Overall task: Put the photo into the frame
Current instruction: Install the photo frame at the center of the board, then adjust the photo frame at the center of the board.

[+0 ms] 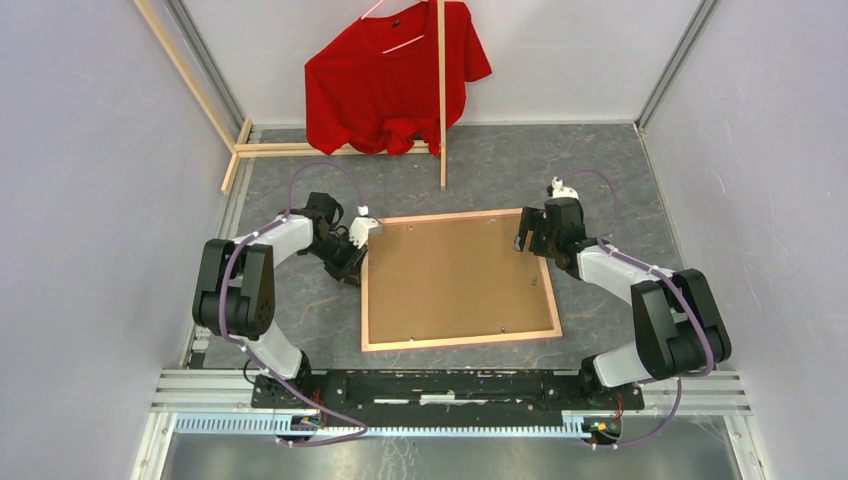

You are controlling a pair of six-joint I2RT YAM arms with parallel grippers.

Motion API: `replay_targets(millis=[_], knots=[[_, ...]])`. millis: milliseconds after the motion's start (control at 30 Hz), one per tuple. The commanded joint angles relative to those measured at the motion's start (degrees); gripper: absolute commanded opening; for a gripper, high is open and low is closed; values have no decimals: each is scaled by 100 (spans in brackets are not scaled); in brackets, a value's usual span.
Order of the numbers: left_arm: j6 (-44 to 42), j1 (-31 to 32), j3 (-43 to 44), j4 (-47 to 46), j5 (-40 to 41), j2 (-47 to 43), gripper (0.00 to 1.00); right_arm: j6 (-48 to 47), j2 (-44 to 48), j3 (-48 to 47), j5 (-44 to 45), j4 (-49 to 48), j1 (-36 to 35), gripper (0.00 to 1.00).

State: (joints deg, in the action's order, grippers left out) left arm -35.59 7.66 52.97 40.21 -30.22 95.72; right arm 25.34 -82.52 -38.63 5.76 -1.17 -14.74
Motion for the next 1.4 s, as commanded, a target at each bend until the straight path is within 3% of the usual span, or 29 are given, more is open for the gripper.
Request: replay_targets(millis=[0, 200, 633, 700, 767, 833, 900, 1000, 1167, 1367], knots=[[-59, 326, -272, -304, 702, 7, 24, -262, -126, 164, 241, -122, 12, 84], [131, 984, -481, -426, 947, -36, 24, -244, -427, -25, -377, -462, 93, 76], [892, 3106, -64, -580, 862, 566, 25, 77, -2649, -2509, -1835, -213, 411, 80], [869, 3404, 68, -394, 719, 633, 29, 42, -2853, -2917, -1837, 10, 426, 84], [693, 3536, 204, -48, 463, 610, 44, -53, -2893, -3240, -1610, 393, 428, 90], [429, 3513, 298, 304, 421, 440, 55, -134, -2727, -3284, -1330, 542, 441, 98], [96, 3378, 374, 669, 406, 149, 62, -158, -2471, -3162, -1069, 628, 517, 98], [-451, 2864, 776, 1334, 240, -211, 65, -37, -1954, -2733, -839, 618, 683, 98], [-744, 1343, 2259, 1600, 249, 73, 63, 182, -1030, -1743, -1035, 312, 715, 98], [562, 430, 3429, 383, 995, 1486, 47, 446, -148, -673, -1375, 30, 484, 98]])
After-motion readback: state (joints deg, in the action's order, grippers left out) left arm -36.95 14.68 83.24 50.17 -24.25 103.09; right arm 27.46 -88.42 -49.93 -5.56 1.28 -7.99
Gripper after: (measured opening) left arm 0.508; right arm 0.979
